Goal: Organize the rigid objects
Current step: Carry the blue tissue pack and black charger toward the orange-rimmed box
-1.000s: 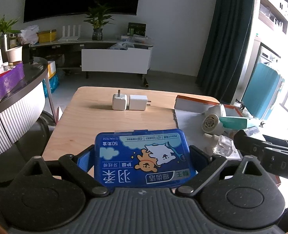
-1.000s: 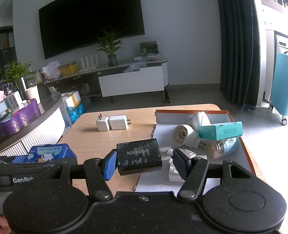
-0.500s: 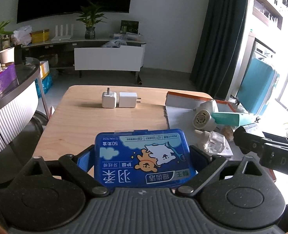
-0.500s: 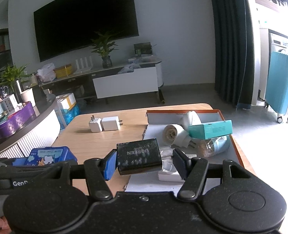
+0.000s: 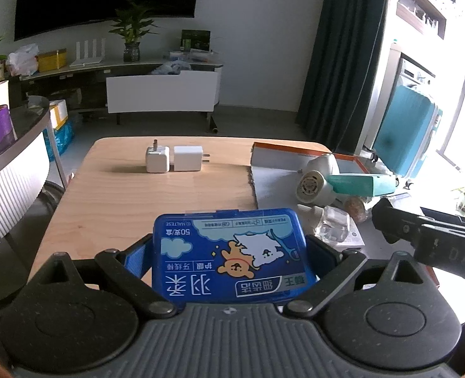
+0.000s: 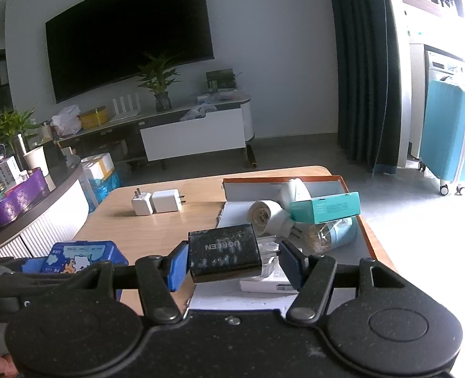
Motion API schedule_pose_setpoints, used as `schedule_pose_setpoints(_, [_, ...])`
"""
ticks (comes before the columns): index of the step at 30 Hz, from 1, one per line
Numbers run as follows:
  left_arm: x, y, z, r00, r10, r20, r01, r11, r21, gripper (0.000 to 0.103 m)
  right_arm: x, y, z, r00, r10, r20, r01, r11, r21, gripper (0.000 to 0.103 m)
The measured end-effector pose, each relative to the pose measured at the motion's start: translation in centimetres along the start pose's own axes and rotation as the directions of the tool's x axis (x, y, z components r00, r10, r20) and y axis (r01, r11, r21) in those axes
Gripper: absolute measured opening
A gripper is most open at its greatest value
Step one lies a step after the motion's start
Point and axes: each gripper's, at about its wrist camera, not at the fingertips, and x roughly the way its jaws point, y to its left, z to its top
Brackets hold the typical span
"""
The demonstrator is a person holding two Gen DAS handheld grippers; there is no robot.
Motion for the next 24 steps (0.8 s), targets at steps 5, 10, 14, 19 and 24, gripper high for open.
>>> schedule_pose_setpoints(5, [0.2,-0.6,0.0,1.000,-0.012,-0.005,0.012,1.000,0.012,0.099,-0.1,-0.6,-0.1,1.000,-0.011,0.002,0.011,1.000,0.010,0.073])
schedule_pose_setpoints(10, [0.5,-1.3,0.0,1.000,-0.026,-0.009,0.026,0.999,0.023,0.099,-0.2,-1.1,0.0,1.000,-0.024,0.006,0.024,1.000,0.019,0.073])
schedule_pose_setpoints(14, [0.7,-1.7,0.0,0.999,-0.037,-0.015,0.038,0.999,0.031,0.099,-0.3,-1.6,0.0,0.999,-0.034,0.005,0.034,0.999,0.025,0.073])
schedule_pose_setpoints(19, [1.0,-2.3,0.1,0.999,-0.047,-0.018,0.048,0.998,0.038,0.099,-0.5,-2.0,0.1,0.999,-0.042,0.007,0.042,0.999,0.030,0.074])
schedule_pose_setpoints(24, [1.3,-2.8,0.1,0.998,-0.056,-0.021,0.057,0.997,0.043,0.099,-0.6,-2.5,0.2,0.998,-0.060,0.007,0.060,0.997,0.038,0.074])
